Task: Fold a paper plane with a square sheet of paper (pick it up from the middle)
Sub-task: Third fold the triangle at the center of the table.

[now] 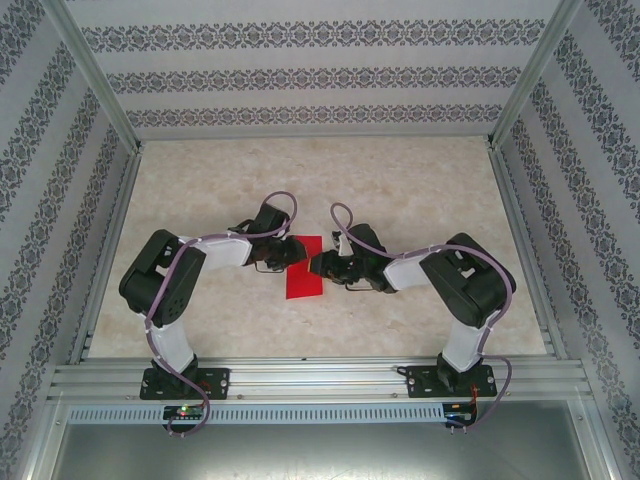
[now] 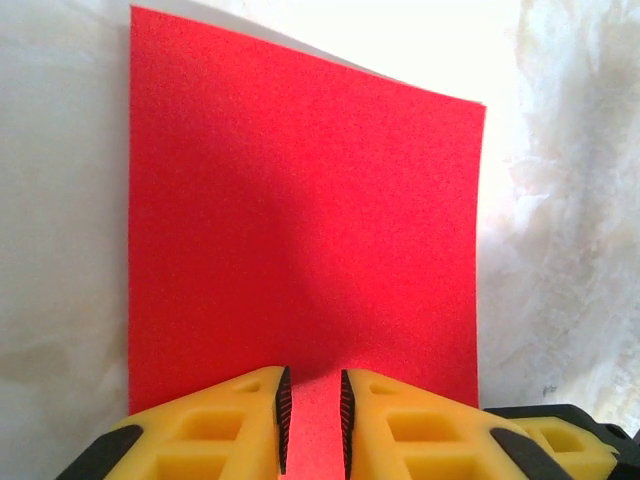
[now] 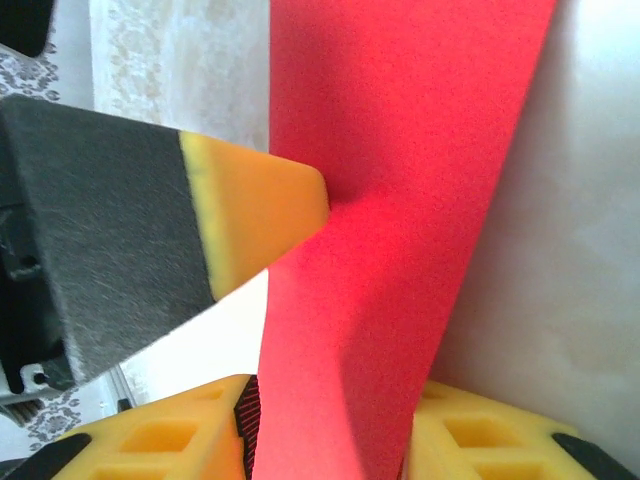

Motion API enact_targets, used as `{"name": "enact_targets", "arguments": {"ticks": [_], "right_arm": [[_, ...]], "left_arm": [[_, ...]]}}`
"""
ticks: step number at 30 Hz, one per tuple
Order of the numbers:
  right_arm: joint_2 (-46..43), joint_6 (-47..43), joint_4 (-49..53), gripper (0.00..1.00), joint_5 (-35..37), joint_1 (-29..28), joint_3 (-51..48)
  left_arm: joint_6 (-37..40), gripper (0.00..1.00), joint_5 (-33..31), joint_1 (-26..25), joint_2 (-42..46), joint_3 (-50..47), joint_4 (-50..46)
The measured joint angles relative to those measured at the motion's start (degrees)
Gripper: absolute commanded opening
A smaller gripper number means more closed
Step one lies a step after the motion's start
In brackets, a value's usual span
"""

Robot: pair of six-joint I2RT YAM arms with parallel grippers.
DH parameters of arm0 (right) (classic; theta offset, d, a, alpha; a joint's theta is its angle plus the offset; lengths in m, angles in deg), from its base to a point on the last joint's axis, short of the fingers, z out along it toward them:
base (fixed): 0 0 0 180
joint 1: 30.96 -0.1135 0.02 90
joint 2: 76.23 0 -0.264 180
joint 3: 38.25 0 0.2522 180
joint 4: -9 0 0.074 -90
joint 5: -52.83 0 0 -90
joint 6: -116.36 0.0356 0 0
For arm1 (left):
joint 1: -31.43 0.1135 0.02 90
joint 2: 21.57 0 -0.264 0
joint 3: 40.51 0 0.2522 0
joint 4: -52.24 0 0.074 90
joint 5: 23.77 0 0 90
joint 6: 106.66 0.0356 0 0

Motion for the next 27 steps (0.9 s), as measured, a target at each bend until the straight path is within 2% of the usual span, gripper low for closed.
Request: {"name": "enact_targets", "arguments": {"ticks": [11, 16, 18, 22, 24, 27], "right_arm": [[-0.2, -1.2, 10.1, 0.4, 0.4, 0.1, 4.2], [0.8, -1.7, 12.7, 0.36, -0.1, 0.4, 6.3], [0.8, -2.0, 14.9, 0.33, 0.0, 0.5, 7.4], [0.8, -3.3, 18.9, 0.25, 0.0, 0.7, 10.1], [0.8, -3.7, 20.9, 0.24, -0.2, 1.0, 11.3], [0.8, -4.6, 23.9, 0.24, -0.7, 1.7, 13.1]], "left_arm": [[1.6, 0.24, -2.7, 0.0, 5.7, 2.0, -2.5], [3.8, 0.29, -5.4, -0.1, 11.6, -1.2, -3.6], [5.9, 0.34, -6.4, -0.7, 15.6, -2.8, -4.1], [10.2, 0.47, -8.0, -4.5, 23.2, -7.2, -4.6], [12.2, 0.55, -9.5, -7.8, 26.4, -10.2, -4.7], [14.8, 0.58, -13.3, -14.1, 29.8, -14.2, -5.6]]}}
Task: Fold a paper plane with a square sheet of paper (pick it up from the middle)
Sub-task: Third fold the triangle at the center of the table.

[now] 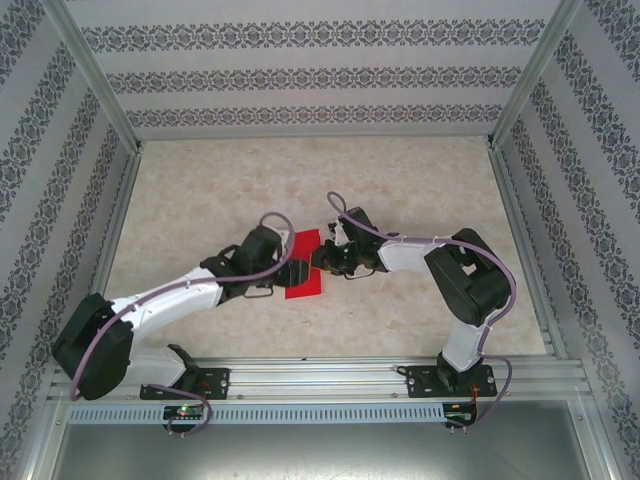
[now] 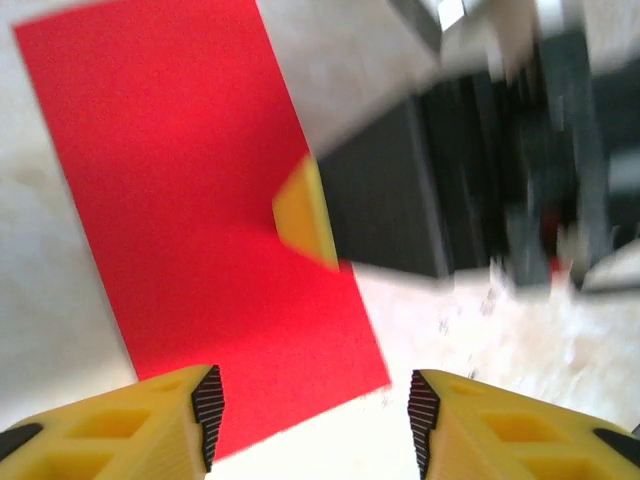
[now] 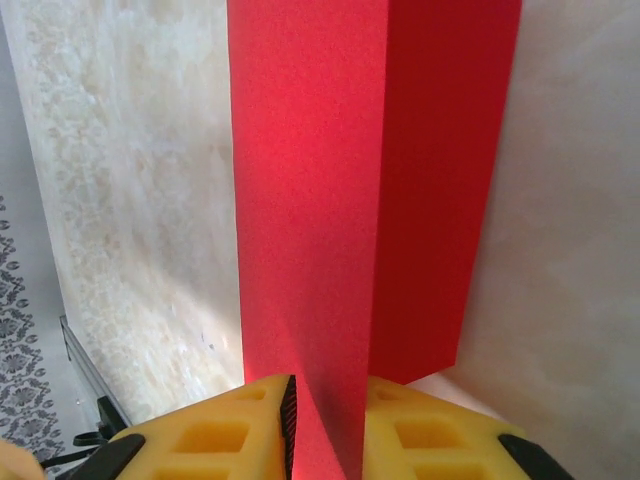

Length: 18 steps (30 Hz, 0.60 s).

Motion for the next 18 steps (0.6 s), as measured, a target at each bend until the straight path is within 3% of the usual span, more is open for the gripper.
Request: {"name": "enact_targets", "arguments": {"ticks": [5, 9, 14, 18], "right_arm": [[0.0, -0.9, 3.7, 0.26, -1.1, 1.1, 2.1], [0.0, -1.3, 5.4, 0.26, -1.9, 1.5, 3.6], [0.0, -1.4, 5.5, 0.26, -3.0, 1.5, 3.8], [0.0, -1.4, 5.4, 0.26, -3.5, 1.5, 3.8]], "left_arm": [[5.3, 0.65, -9.8, -10.9, 0.2, -0.8, -2.0], [9.2, 0.67, -17.1, -17.4, -5.4, 2.6, -3.9], [12.2, 0.7, -26.2, -22.4, -15.7, 8.9, -6.4], [13.3, 0.7, -31.3, -23.5, -19.2, 10.7, -7.9]]}}
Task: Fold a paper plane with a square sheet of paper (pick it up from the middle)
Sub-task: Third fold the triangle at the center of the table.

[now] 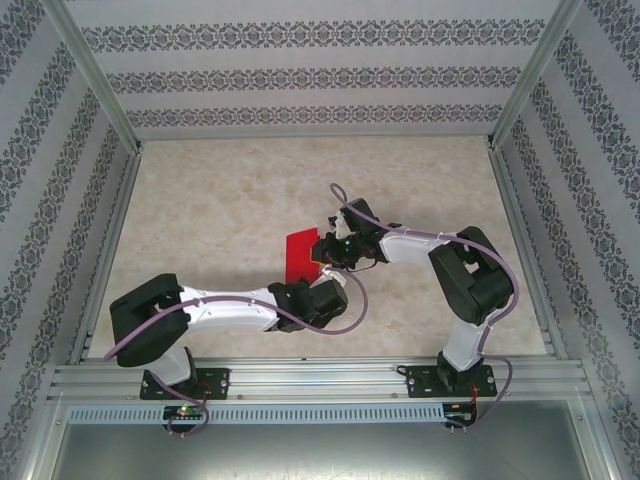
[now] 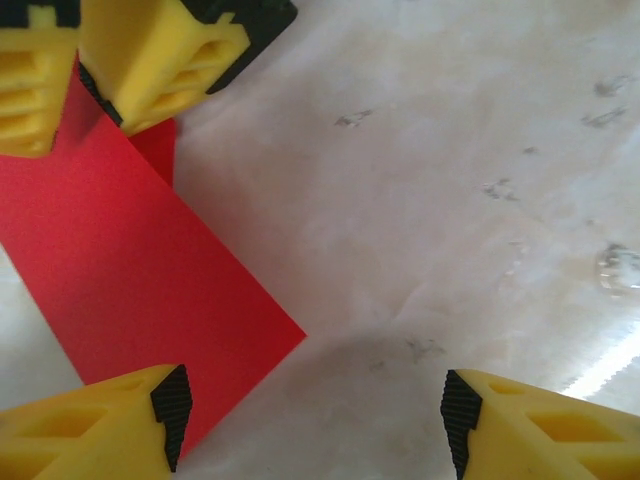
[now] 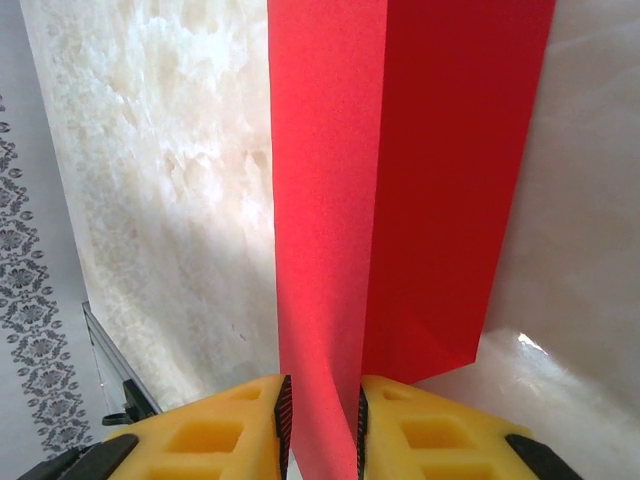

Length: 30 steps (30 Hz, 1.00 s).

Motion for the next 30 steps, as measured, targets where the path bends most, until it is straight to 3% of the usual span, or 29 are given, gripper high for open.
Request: {"name": "enact_targets", "arguments": {"ticks": [6, 13, 18, 24, 30], "right_arm": [[0.0, 0.6, -0.2, 0.27, -0.5, 0.0, 0.0], [0.0, 0.8, -0.3, 0.28, -0.4, 0.0, 0.0], [0.0, 0.8, -0.3, 0.29, -0.4, 0.0, 0.0], [-0.4, 0.3, 0.5, 0.3, 0.0, 0.9, -0.3], [-2.6, -0.7, 0.8, 0.35, 0.3, 3.0, -1.1]], "left_arm": [[0.3, 0.64, -3.8, 0.0, -1.9, 1.3, -0.9], [0.4, 0.22, -5.8, 0.0, -3.8, 1.9, -1.0], [0.3, 0.0, -5.9, 0.0, -3.5, 1.9, -1.0], [0.5, 0.0, -2.2, 1.6, 2.6, -0.4, 0.2], [0.4, 0.0, 6.6, 8.3, 11.9, -5.9, 3.2]]}}
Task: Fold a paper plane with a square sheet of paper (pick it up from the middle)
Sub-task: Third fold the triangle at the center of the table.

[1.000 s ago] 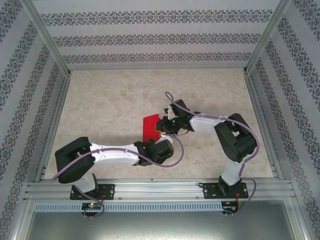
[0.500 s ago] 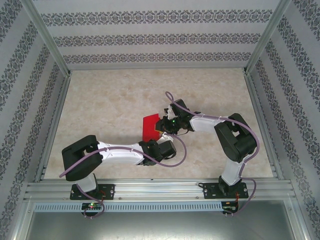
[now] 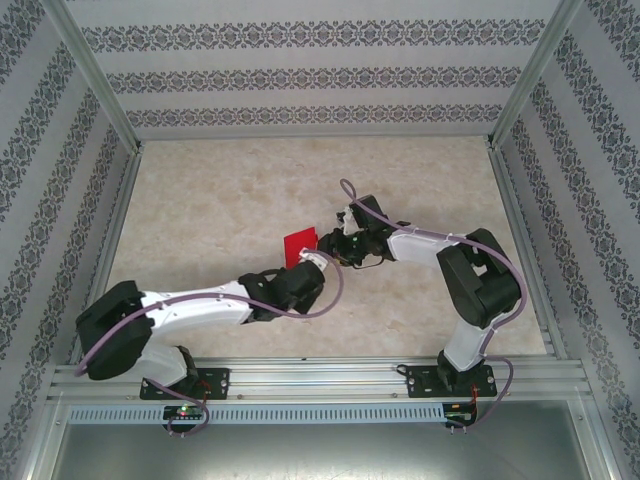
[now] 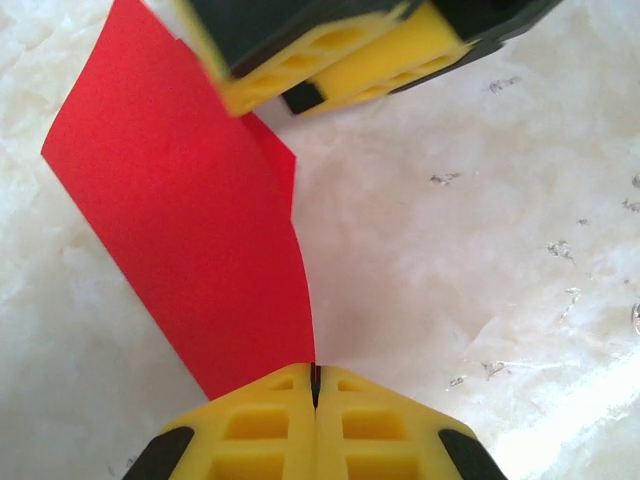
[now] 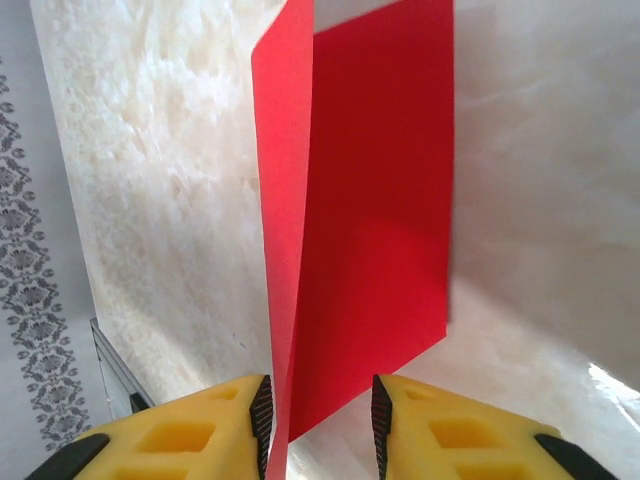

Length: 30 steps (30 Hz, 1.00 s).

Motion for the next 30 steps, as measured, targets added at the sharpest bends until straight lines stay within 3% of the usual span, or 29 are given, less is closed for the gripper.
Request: {"name": "enact_targets", "arguments": {"ticks": [6, 15, 18, 30], "right_arm": [[-1.8, -1.0, 0.4, 0.37, 0.4, 1.0, 0.0], [-2.5, -3.0, 1.5, 0.24, 0.3, 0.3, 6.3], [-0.3, -3.4, 1.6, 0.17, -0.5, -0.6, 10.2], [13.6, -11.0, 13.7, 0.17, -0.2, -3.8, 17.0]], "left_arm": [[-0.2, 0.0, 8.7, 4.9, 4.3, -3.6, 2.4], [-0.3, 0.0, 23.4, 10.6, 4.4, -4.0, 3.2], [-0.8, 0.0, 26.9, 12.3, 4.4, -4.0, 3.3], [-2.0, 0.0, 39.2, 19.8, 0.7, -4.0, 3.4]]}}
